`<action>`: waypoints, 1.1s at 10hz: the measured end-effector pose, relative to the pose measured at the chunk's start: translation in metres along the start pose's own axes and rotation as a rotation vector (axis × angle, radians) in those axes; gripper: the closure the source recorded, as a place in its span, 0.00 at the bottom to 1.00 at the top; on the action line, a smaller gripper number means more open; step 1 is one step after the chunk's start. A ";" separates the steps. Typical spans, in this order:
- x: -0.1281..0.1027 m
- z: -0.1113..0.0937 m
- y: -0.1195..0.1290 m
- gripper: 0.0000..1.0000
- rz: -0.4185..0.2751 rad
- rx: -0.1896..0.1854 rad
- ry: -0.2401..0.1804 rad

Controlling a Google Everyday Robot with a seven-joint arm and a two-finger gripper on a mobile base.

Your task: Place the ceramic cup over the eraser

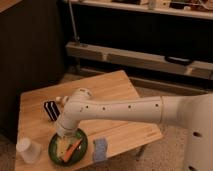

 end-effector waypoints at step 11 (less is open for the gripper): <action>0.026 0.080 0.045 0.20 -0.210 0.217 0.372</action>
